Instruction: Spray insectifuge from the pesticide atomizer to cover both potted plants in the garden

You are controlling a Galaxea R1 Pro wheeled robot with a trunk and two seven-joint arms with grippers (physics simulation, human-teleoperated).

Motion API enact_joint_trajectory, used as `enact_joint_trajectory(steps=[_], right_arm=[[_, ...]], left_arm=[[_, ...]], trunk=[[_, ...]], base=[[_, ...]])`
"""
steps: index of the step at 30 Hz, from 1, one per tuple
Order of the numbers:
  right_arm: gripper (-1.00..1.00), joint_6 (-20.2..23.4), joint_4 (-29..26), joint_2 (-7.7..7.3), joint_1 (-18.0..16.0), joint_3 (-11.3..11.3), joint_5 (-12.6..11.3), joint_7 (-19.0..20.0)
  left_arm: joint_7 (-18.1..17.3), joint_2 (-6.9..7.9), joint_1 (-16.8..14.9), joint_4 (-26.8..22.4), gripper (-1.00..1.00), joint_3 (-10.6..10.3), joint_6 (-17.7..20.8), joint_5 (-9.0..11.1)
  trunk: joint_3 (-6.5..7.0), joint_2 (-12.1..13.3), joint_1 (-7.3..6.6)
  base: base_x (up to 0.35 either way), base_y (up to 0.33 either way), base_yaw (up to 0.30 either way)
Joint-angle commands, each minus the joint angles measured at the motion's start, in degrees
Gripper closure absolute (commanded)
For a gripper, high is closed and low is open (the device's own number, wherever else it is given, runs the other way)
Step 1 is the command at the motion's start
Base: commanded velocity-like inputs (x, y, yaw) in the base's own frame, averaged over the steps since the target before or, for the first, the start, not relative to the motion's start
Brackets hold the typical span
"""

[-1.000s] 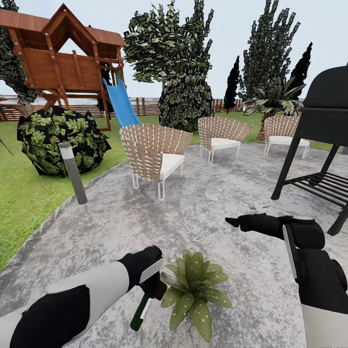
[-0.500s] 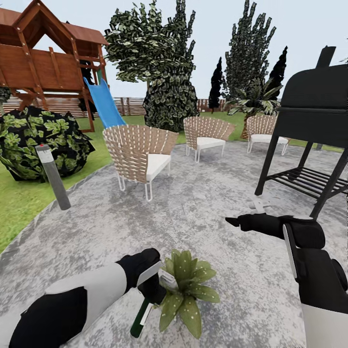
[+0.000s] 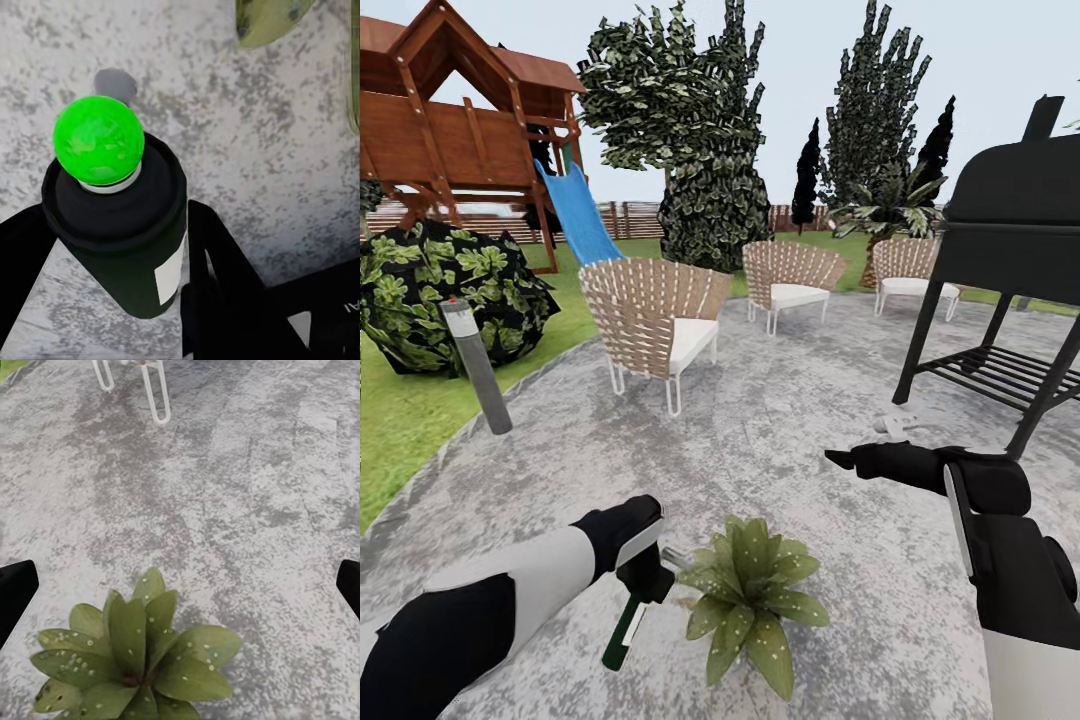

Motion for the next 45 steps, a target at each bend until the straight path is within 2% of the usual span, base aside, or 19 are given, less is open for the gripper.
enact_joint_trajectory(steps=[1,9,14,15,17,21,26,37,45], right_arm=[[-1.00,0.2,-0.1,0.00,-0.1,0.0,0.6,0.6],[-1.00,0.2,-0.1,-0.17,-0.1,0.0,0.6,0.6],[-1.00,0.2,-0.1,-0.26,0.0,0.0,0.6,0.6],[-1.00,0.2,-0.1,-0.15,0.1,0.0,0.6,0.6],[-1.00,0.2,-0.1,0.04,0.3,0.0,0.6,0.6],[-1.00,0.2,-0.1,0.05,0.3,0.0,0.6,0.6],[-1.00,0.2,-0.1,0.09,0.3,0.1,0.6,0.6],[-1.00,0.2,-0.1,-0.02,0.1,0.1,0.6,0.6],[-1.00,0.2,-0.1,-0.08,0.1,0.1,0.6,0.6]], left_arm=[[-0.2,0.22,0.0,0.0,1.00,-0.3,0.1,0.0],[-0.2,0.57,-0.1,0.0,1.00,-0.3,-2.8,0.0],[0.8,-0.63,-1.4,-0.4,1.00,-0.4,-4.2,-0.5],[0.5,-0.34,-2.9,-0.5,1.00,-0.6,-9.7,-0.7],[0.2,0.06,-3.4,-0.3,1.00,-0.7,-12.0,-0.7],[0.0,0.99,-3.2,-0.2,1.00,-0.6,-12.2,-0.6],[-0.1,1.22,-3.1,-0.1,1.00,-0.5,-12.2,-0.6],[-0.1,1.17,-2.9,-0.1,1.00,-0.5,-12.1,-0.6],[0.0,1.16,-2.8,-0.2,1.00,-0.8,-12.5,-0.6]], trunk=[[-0.06,0.0,-0.01],[-0.06,0.0,-0.01],[-0.06,0.0,-0.01],[-0.06,0.0,-0.01],[-0.06,0.0,-0.01],[-0.06,0.0,-0.01],[-0.06,0.0,-0.01],[-0.06,0.0,-0.01],[-0.06,0.0,-0.01]], base=[[0.000,0.285,0.000],[0.103,0.299,-0.163],[0.021,0.033,-0.274],[0.001,0.002,-0.067],[0.000,0.001,-0.082],[0.000,0.014,-0.038],[0.000,0.221,-0.106],[0.010,0.288,-0.270],[0.016,0.048,-0.276]])
